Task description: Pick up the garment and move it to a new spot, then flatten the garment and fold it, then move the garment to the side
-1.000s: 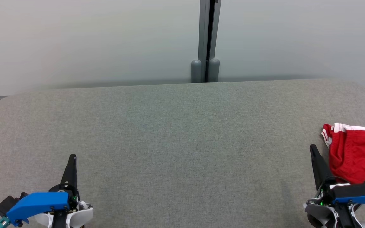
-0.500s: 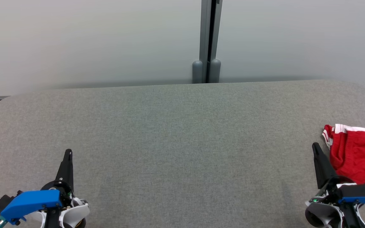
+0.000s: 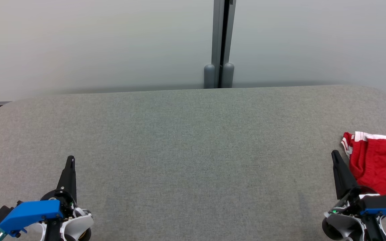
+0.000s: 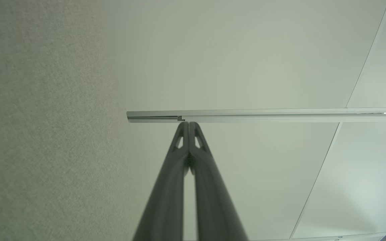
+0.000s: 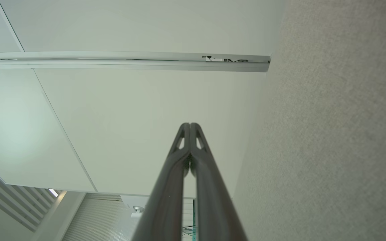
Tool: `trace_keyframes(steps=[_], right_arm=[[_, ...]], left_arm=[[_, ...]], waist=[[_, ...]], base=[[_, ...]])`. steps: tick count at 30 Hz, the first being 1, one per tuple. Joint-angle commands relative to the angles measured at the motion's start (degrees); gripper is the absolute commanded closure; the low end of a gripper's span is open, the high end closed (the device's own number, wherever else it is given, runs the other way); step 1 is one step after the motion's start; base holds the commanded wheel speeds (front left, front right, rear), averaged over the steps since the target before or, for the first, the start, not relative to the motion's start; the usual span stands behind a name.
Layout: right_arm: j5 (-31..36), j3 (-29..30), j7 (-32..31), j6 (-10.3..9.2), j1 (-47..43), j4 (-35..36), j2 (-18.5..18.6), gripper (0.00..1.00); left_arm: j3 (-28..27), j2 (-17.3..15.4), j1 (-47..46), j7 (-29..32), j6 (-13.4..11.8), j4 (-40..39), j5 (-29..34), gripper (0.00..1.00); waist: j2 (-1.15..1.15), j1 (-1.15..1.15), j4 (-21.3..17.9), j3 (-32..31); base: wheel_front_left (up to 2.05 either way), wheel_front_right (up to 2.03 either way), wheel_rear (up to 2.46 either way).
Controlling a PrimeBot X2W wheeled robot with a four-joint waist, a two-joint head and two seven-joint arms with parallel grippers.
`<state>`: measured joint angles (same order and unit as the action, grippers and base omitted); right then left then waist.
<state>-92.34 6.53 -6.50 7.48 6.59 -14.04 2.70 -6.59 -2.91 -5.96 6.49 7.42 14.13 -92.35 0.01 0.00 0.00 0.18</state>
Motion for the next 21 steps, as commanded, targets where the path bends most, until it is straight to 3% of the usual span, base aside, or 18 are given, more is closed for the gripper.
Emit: trace_keyframes(steps=[1, 21], right_arm=[[-0.1, 0.2, -0.3, 0.02, -0.8, 0.3, 0.3, 1.00], [-0.2, 0.1, -0.3, 0.02, -0.8, 0.3, 0.3, 1.00]], left_arm=[[-0.1, 0.1, -0.5, 0.3, 0.3, -0.3, -0.1, 1.00], [-0.1, 0.1, -0.5, 0.3, 0.3, -0.3, -0.1, 1.00]], waist=[[-0.01, 0.00, 0.0, 0.0], [-0.01, 0.00, 0.0, 0.0]], base=[[0.00, 0.00, 0.00], [0.00, 0.00, 0.00]])
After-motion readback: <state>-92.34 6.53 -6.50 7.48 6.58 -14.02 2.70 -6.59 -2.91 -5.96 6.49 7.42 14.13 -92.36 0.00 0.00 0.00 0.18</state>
